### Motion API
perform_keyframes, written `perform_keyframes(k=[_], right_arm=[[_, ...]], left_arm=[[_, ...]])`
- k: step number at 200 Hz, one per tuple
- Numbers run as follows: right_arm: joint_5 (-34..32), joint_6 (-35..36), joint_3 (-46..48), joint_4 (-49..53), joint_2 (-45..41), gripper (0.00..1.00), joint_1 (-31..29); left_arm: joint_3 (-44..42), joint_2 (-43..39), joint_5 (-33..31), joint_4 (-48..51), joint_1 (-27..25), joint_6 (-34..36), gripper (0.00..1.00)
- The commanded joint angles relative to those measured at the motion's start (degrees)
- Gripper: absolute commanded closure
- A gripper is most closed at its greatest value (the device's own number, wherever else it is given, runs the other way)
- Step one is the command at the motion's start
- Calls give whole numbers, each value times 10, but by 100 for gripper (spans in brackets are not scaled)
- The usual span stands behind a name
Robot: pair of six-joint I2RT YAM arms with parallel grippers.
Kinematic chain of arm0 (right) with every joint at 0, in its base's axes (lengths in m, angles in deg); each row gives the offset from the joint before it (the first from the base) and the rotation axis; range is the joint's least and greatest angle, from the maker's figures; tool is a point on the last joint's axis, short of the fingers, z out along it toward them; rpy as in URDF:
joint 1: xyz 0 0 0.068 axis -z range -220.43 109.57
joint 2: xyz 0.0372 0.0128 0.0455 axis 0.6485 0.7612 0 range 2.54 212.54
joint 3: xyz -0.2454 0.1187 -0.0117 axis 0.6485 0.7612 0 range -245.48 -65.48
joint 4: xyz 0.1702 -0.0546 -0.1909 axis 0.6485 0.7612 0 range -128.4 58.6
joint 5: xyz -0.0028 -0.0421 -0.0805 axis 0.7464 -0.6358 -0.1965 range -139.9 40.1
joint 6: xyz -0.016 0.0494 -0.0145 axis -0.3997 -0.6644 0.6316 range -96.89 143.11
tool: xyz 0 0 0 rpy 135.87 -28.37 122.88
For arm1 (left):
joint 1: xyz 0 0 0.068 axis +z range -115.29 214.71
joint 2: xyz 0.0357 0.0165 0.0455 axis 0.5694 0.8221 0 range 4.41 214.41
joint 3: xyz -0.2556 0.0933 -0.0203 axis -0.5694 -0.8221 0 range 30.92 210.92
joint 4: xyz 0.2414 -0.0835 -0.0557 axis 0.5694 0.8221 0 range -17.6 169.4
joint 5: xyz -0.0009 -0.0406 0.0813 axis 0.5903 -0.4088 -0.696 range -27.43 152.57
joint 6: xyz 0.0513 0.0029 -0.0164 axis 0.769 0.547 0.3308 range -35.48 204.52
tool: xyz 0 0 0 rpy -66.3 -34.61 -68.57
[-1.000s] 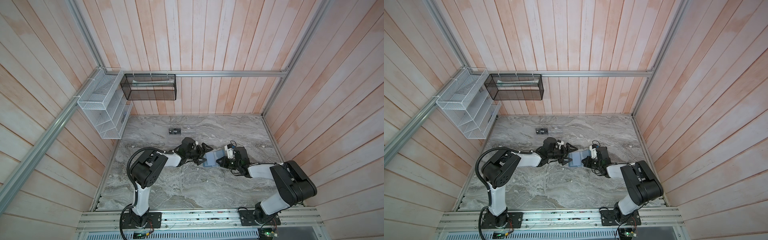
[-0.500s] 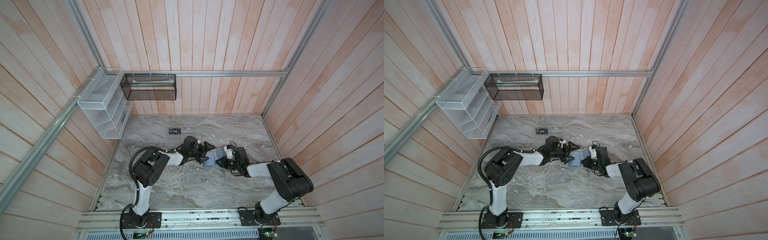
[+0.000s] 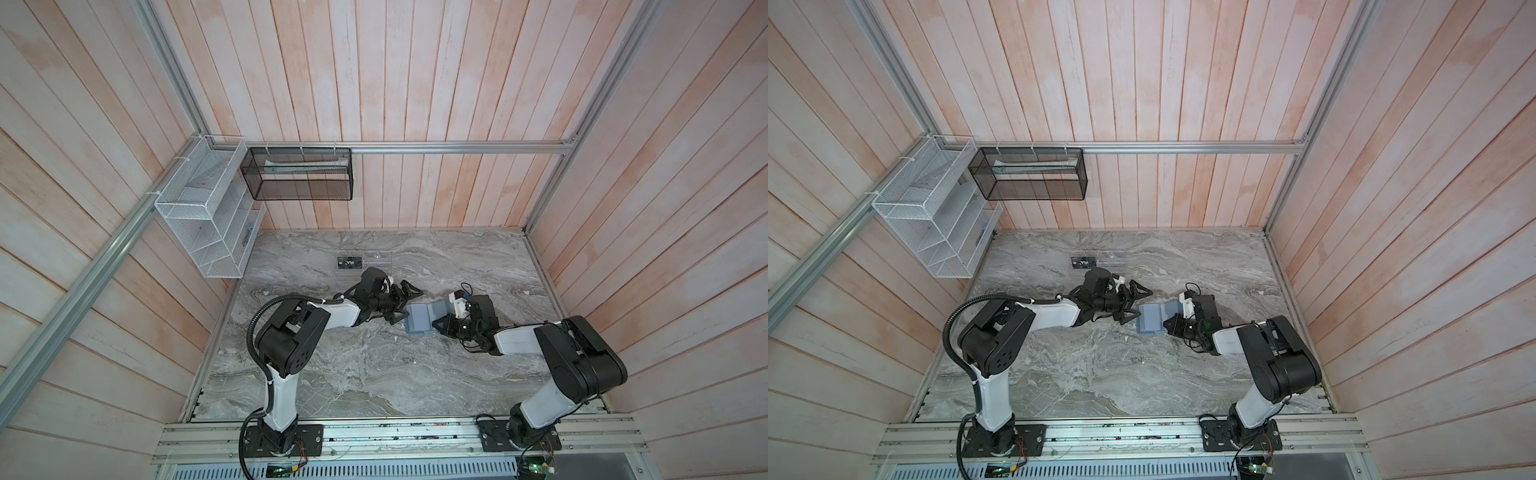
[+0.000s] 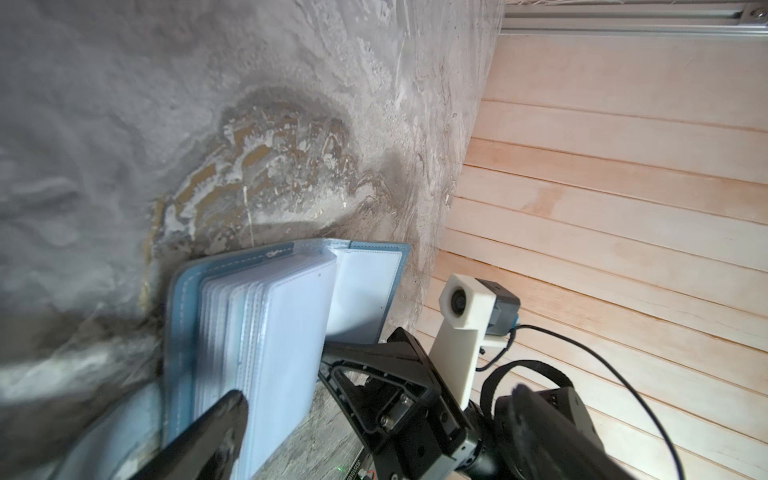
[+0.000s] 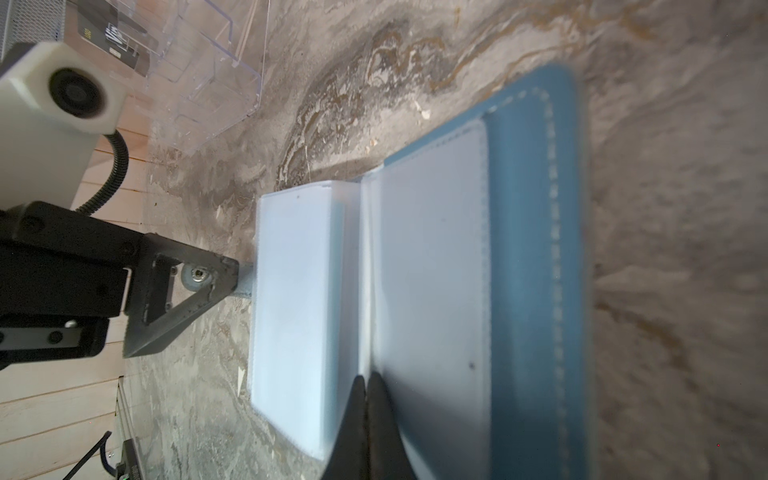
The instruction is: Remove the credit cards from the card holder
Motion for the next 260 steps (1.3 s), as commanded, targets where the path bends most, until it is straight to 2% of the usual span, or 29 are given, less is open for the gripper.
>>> perform_keyframes(k=[1,260], right_arm=[[4,-2,10,-8,6,100,3],[22,-5,21,-27,4,100,13]], left_arm=[[10,7,4,12,-9,18,0],[54,65,8,-12,-41,-12,0]])
